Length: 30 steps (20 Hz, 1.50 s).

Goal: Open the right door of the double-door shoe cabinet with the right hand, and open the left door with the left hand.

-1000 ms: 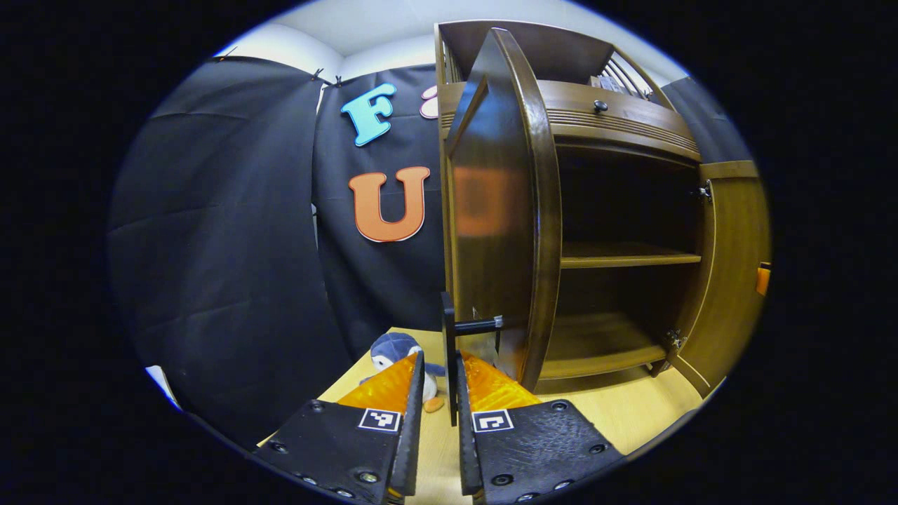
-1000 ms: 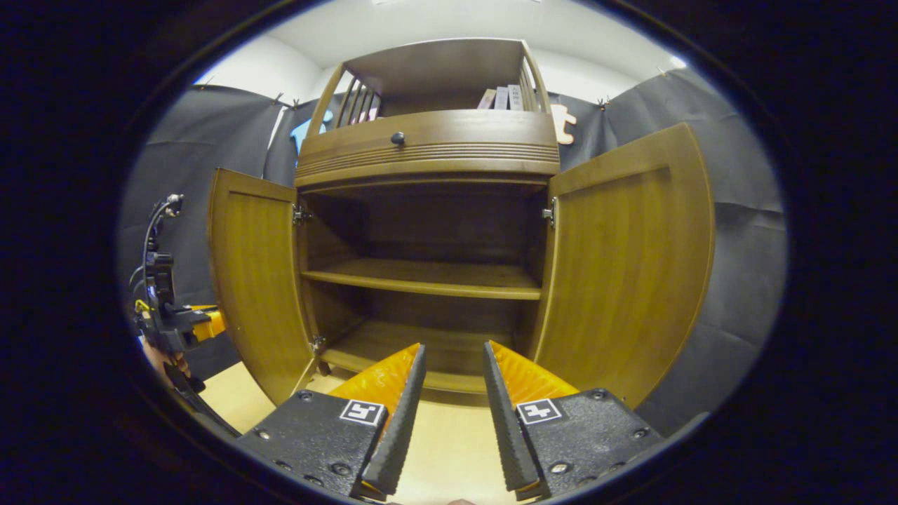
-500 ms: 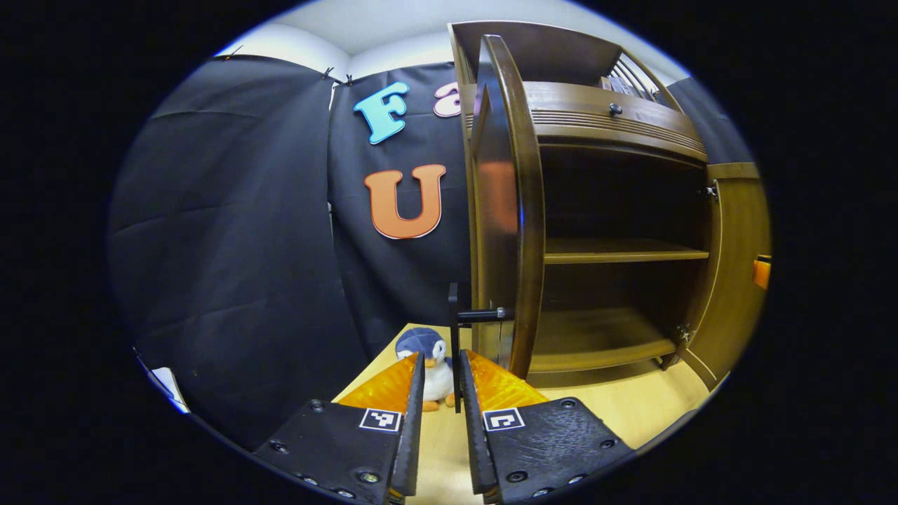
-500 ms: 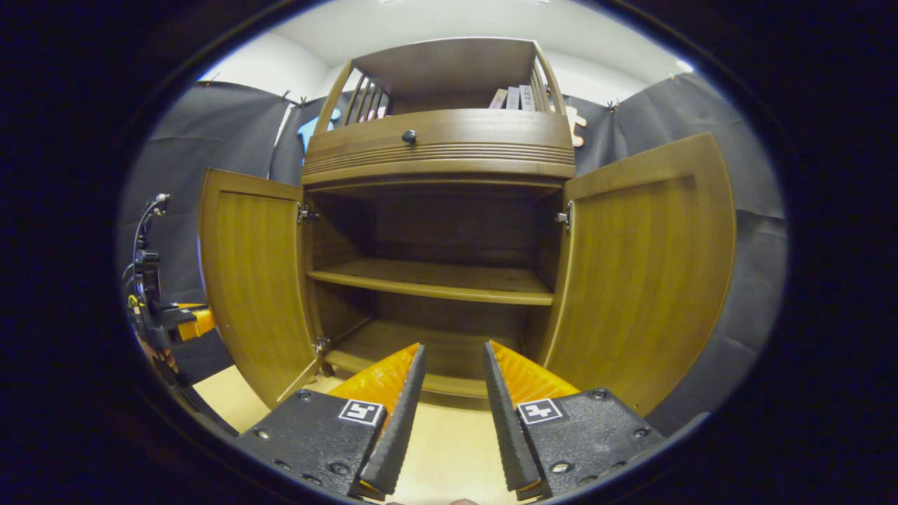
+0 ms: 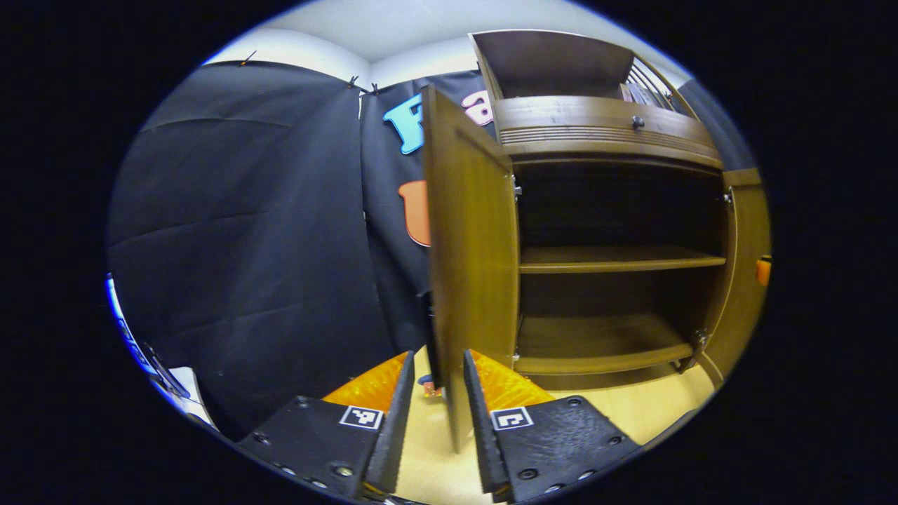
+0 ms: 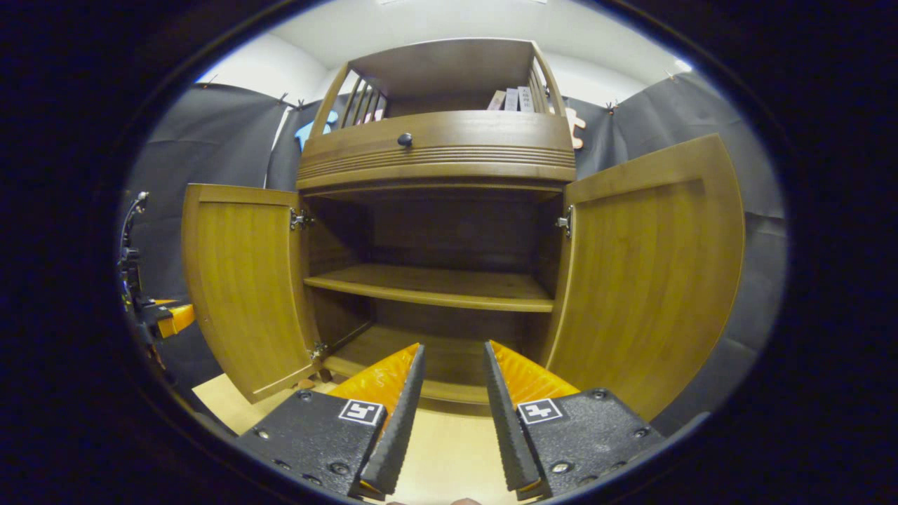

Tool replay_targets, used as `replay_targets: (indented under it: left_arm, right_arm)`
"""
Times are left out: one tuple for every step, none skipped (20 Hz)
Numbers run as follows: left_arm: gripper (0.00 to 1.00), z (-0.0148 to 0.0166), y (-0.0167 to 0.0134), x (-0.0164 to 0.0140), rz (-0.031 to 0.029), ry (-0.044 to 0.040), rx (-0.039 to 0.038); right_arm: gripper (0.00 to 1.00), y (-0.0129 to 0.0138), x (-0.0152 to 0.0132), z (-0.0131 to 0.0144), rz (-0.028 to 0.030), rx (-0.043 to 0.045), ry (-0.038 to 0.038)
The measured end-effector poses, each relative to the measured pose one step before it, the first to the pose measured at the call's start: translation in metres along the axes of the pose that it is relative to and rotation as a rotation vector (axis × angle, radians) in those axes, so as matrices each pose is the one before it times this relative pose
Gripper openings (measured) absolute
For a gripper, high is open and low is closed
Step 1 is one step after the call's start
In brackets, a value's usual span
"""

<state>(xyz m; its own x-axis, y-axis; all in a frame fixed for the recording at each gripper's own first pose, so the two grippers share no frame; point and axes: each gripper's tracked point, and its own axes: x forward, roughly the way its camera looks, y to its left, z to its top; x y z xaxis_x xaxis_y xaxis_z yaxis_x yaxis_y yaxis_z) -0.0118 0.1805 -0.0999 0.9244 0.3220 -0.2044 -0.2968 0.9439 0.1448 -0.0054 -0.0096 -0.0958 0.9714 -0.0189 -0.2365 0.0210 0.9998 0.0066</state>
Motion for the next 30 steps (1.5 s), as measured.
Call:
replay_targets:
  left_arm:
    - [0.47, 0.00528, -0.00486, -0.00128, -0.00827, -0.01454, 0.00127]
    - [0.47, 0.00535, -0.00474, -0.00292, -0.01127, -0.01388, 0.00183]
    - [0.47, 0.00688, -0.00804, -0.00241, -0.01936, -0.01369, -0.00063]
    - [0.47, 0.00648, -0.00787, -0.00039, -0.01785, -0.01194, -0.00118]
    - [0.50, 0.00662, -0.00818, -0.00188, -0.01919, -0.01278, -0.00166]
    - [0.51, 0.00576, -0.00781, -0.00091, -0.01996, -0.01077, -0.00427]
    - [0.60, 0.00749, -0.00523, -0.00222, -0.01833, -0.01234, -0.00709]
    - [0.69, 0.00566, -0.00752, -0.00052, -0.02437, -0.01117, -0.01018]
    - [0.79, 0.00577, -0.00895, -0.00014, -0.02151, -0.00839, -0.01186]
    - [0.63, 0.00447, -0.00971, -0.00042, -0.02117, -0.00658, -0.01203]
    - [0.87, 0.00532, -0.00990, -0.00025, -0.02165, -0.00837, -0.01174]
    - [0.79, 0.00446, -0.01065, -0.00097, -0.02835, -0.00785, -0.00543]
    - [0.92, 0.00415, -0.01106, -0.00012, -0.03532, -0.00275, -0.00368]
    - [0.76, 0.00443, -0.01336, -0.00156, -0.04096, -0.00060, -0.00563]
    - [0.81, 0.00717, -0.01038, -0.00229, -0.02386, -0.01552, -0.00137]
    - [0.87, 0.00894, -0.00714, 0.00147, -0.01689, -0.02060, 0.00374]
    - [0.92, 0.00638, -0.00614, 0.00015, -0.01193, -0.01617, 0.00431]
    - [0.98, 0.00501, -0.00778, 0.00069, -0.01182, -0.01567, 0.00416]
    - [0.98, 0.00455, -0.00656, 0.00134, -0.00933, -0.01699, 0.00061]
    - [1.00, 0.00420, -0.00506, -0.00013, -0.00883, -0.01608, -0.00059]
    - [1.00, 0.00250, -0.00472, 0.00100, -0.00843, -0.00834, -0.00702]
    - [1.00, 0.00033, -0.00415, 0.00043, -0.00780, -0.00336, -0.00893]
    - [1.00, -0.00008, -0.00287, 0.00017, -0.00313, 0.00169, -0.00729]
    - [1.00, 0.00054, -0.00177, -0.00100, -0.00114, 0.00141, -0.00247]
    - [1.00, -0.00086, 0.00014, 0.00083, 0.00299, 0.00195, 0.00130]
    - [1.00, -0.00107, 0.00063, -0.00108, 0.00227, 0.00097, 0.00126]
    - [1.00, -0.00069, -0.00090, 0.00098, -0.00141, 0.00502, -0.00063]
    - [1.00, -0.00062, 0.00020, -0.00009, 0.00034, 0.00241, 0.00097]
    - [0.89, 0.00085, 0.00121, 0.00106, 0.00279, -0.00086, 0.00346]
    - [0.93, 0.00075, 0.00061, -0.00188, 0.00080, -0.00108, 0.00442]
  right_arm:
    - [0.56, -0.00212, 0.00145, 0.00353, -0.00513, -0.00177, -0.00615]
    - [0.56, -0.00011, 0.00022, 0.00152, -0.00542, -0.00020, -0.00582]
    - [0.57, -0.00078, -0.00084, 0.00157, -0.00216, 0.00024, -0.00358]
    - [0.58, -0.00108, -0.00059, 0.00129, -0.00346, 0.00231, -0.00268]
    - [0.58, -0.00033, -0.00082, 0.00366, 0.00100, 0.00417, -0.00480]
    - [0.58, -0.00059, -0.00102, 0.00284, -0.00258, 0.00335, -0.00598]
    - [0.59, -0.00081, -0.00070, 0.00398, -0.00146, 0.00138, -0.00530]
    - [0.62, 0.00064, -0.00022, 0.00374, -0.00063, 0.00118, -0.00797]
    - [0.66, -0.00013, -0.00080, 0.00338, -0.00032, 0.00017, -0.00727]
    - [0.66, -0.00036, -0.00046, 0.00376, 0.00002, 0.00119, -0.00829]
    - [0.70, -0.00029, -0.00164, 0.00418, 0.00078, 0.00105, -0.00795]
    - [0.72, -0.00020, -0.00052, 0.00380, 0.00163, 0.00271, -0.00978]
    - [0.75, -0.00068, -0.00130, 0.00384, -0.00197, 0.00184, -0.01002]
    - [0.77, -0.00037, -0.00030, 0.00418, -0.00076, 0.00131, -0.01354]
    - [0.79, -0.00134, 0.00016, 0.00459, -0.00546, -0.00248, -0.01119]
    - [0.80, -0.00154, -0.00098, 0.00303, -0.00610, -0.00312, -0.00967]
    - [0.82, -0.00130, -0.00152, 0.00346, -0.00696, -0.00102, -0.00920]
    - [0.83, -0.00263, -0.00437, 0.00307, -0.00304, 0.00229, -0.00989]
    - [0.85, -0.00121, -0.00210, 0.00423, -0.00238, 0.00279, -0.00919]
    - [0.85, -0.00091, -0.00300, 0.00401, -0.00412, 0.00067, -0.00966]
    - [0.86, -0.00107, -0.00092, 0.00325, -0.00257, -0.00087, -0.00832]
    - [0.86, -0.00174, 0.00078, 0.00113, -0.00372, -0.00270, -0.00499]
    - [0.86, -0.00175, -0.00022, 0.00121, -0.00318, -0.00199, -0.00118]
    - [0.86, -0.00145, -0.00167, -0.00035, -0.00414, -0.00067, 0.00169]
    - [0.86, -0.00041, 0.00046, -0.00162, -0.00157, 0.00099, 0.00378]
    - [0.86, -0.00078, -0.00049, -0.00098, -0.00287, 0.00006, 0.00411]
    - [0.86, -0.00102, -0.00007, -0.00045, 0.00107, 0.00226, 0.00122]
    - [0.86, -0.00067, 0.00036, -0.00023, -0.00130, 0.00200, 0.00334]
    - [0.86, -0.00009, 0.00062, -0.00114, 0.00292, 0.00202, 0.00336]
    - [0.86, -0.00121, 0.00047, -0.00010, -0.00162, 0.00150, 0.00025]
